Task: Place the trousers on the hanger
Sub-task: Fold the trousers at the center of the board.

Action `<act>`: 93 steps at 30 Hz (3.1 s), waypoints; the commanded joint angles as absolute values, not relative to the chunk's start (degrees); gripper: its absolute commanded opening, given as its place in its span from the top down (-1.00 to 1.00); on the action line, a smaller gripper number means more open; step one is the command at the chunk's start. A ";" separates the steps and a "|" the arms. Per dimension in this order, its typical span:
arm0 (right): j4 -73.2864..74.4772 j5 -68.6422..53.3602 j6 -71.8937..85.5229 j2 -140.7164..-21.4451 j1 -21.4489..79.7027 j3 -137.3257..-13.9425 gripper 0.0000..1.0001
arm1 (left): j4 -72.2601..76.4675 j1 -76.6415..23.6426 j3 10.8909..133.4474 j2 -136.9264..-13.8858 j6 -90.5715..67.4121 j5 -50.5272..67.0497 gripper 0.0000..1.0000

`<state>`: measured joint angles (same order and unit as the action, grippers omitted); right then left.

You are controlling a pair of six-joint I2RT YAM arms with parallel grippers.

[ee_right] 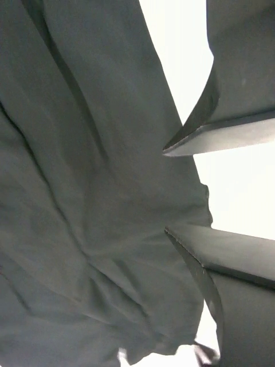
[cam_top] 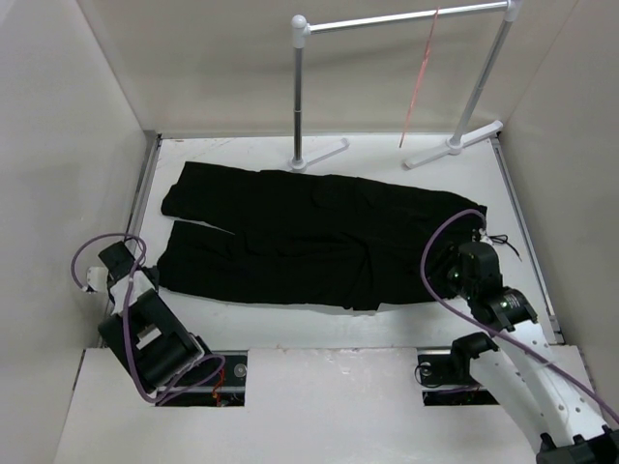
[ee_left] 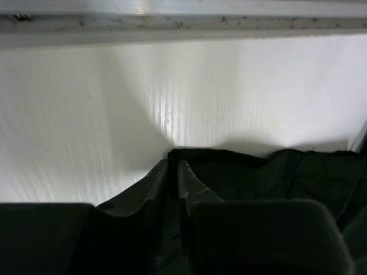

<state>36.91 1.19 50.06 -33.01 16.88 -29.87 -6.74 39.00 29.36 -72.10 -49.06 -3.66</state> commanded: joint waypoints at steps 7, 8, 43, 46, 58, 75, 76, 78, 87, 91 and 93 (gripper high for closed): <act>37.27 11.15 51.85 -39.36 -1.61 -29.88 -0.13 | -24.95 31.71 35.93 -54.15 -58.70 -12.37 0.94; 37.35 12.12 52.03 -40.68 -3.45 -30.23 -0.11 | -25.92 29.69 37.60 -54.05 -59.23 -14.13 0.94; 38.54 14.14 52.47 -45.83 -10.26 -31.29 0.94 | -33.38 29.31 49.91 -55.11 -58.63 -16.96 1.00; 44.64 16.60 53.61 -41.05 -5.25 -32.51 0.93 | -38.92 31.07 55.70 -55.19 -55.47 -18.10 1.00; 45.27 16.79 47.20 -44.73 -5.40 -39.11 0.97 | -42.11 26.94 73.12 -67.57 -43.43 -30.76 1.00; 35.25 10.63 47.29 -75.65 -15.78 -62.91 0.94 | -38.06 14.81 108.00 -103.86 -29.45 -36.74 0.98; 34.98 11.07 47.20 -78.37 -15.78 -65.02 0.93 | -37.97 14.46 109.76 -105.97 -29.36 -36.56 0.98; 34.98 11.42 46.76 -84.34 -15.78 -69.85 0.94 | -37.44 13.93 113.19 -109.85 -29.36 -35.95 0.98; 38.14 12.74 45.27 -105.71 -14.29 -90.42 0.90 | -34.55 12.61 128.83 -125.40 -30.32 -34.28 0.98; 40.07 14.76 44.47 -112.93 -13.49 -98.24 0.88 | -31.30 12.26 136.65 -131.56 -30.85 -32.61 0.95; 40.60 15.47 44.12 -114.95 -13.49 -100.45 0.77 | -29.37 12.17 139.65 -133.93 -31.11 -31.82 0.82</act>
<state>39.66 8.64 46.06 -113.95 -12.53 -95.68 -36.12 10.96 133.99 -133.36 -31.14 -29.63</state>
